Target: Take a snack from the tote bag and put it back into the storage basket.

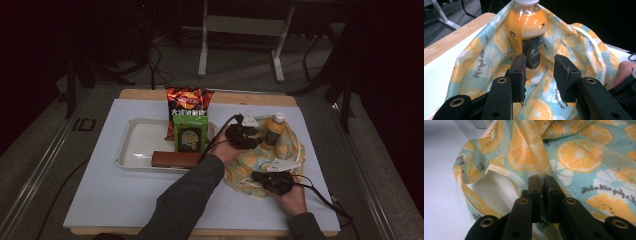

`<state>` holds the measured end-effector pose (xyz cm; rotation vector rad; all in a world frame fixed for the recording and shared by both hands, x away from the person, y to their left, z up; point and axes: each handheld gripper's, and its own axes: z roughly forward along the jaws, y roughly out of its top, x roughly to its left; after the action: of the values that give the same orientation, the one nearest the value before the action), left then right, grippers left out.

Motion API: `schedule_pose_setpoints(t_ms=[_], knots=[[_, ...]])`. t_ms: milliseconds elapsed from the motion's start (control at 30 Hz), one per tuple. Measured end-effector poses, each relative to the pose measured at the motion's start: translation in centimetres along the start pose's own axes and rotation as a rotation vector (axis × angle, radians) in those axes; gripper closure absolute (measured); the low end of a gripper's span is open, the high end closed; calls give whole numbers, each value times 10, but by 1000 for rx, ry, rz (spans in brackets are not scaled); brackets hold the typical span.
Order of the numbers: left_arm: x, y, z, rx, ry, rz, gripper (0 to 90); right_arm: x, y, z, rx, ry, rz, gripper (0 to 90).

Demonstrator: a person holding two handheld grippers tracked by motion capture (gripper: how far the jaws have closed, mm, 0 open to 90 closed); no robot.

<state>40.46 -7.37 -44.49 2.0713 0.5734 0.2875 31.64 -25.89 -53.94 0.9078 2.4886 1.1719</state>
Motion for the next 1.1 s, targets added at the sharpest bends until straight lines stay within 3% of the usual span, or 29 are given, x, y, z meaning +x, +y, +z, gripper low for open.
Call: schedule_pose_setpoints(t_ms=[800,1100], knots=[[0,33,24,-15,22,-3,580,1,0,0,-3,-5,-7,837],[4,42,35,-9,58,-8,565,1,0,0,-3,-2,-7,834]])
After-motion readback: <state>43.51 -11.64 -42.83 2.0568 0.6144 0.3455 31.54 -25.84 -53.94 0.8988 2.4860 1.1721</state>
